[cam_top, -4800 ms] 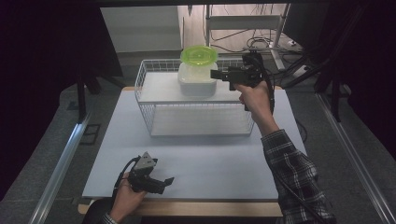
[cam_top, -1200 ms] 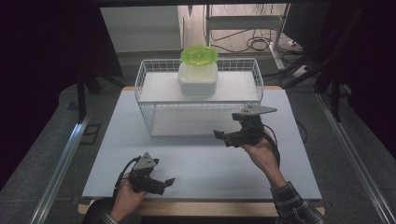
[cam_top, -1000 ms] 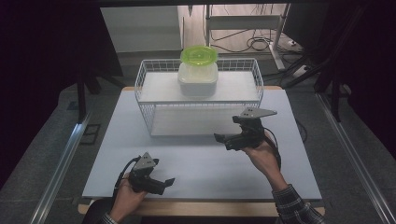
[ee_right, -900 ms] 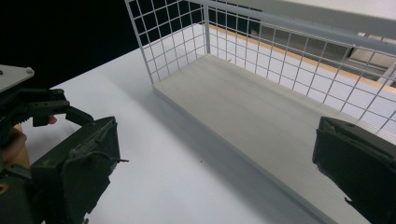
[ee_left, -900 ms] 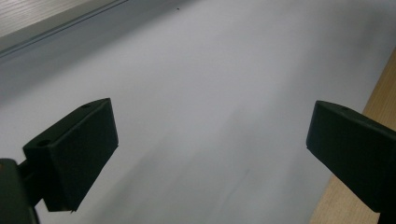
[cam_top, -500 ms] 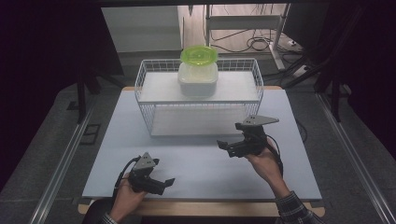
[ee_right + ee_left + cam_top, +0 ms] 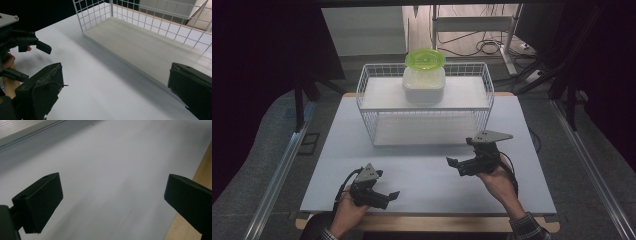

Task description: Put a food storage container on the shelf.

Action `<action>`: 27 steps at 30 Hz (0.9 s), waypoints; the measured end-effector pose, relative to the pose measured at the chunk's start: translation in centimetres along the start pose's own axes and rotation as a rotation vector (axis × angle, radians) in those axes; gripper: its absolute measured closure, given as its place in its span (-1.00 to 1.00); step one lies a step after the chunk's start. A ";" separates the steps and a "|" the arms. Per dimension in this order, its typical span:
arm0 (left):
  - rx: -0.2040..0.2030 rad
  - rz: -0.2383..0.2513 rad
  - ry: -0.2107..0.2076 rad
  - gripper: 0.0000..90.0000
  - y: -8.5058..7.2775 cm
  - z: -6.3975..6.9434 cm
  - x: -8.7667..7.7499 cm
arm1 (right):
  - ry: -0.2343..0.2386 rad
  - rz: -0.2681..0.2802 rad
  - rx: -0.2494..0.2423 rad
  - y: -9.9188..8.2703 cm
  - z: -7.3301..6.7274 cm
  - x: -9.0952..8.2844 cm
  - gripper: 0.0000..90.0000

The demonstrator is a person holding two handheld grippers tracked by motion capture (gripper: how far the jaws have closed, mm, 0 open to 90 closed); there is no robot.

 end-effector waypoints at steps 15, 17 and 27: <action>0.005 -0.005 -0.006 -0.97 -0.1 0.1 0.1 | -0.027 -0.011 0.022 -2.6 0.2 -1.3 -0.99; 0.006 -0.005 -0.006 -0.97 -0.1 0.1 0.1 | -0.031 -0.012 0.025 -3.1 0.2 -1.4 -0.99; 0.006 -0.004 -0.013 -0.97 -0.1 0.2 0.2 | -0.049 -0.042 0.032 -5.8 0.2 -1.4 -0.99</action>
Point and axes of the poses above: each handheld gripper's, and its own axes: x roughly forward along the jaws, y roughly out of its top, z roughly to its right, the point moved 9 cm from there along x, roughly forward along the jaws, and after that the axes turned 14 degrees about -x, right-handed, at the moved point
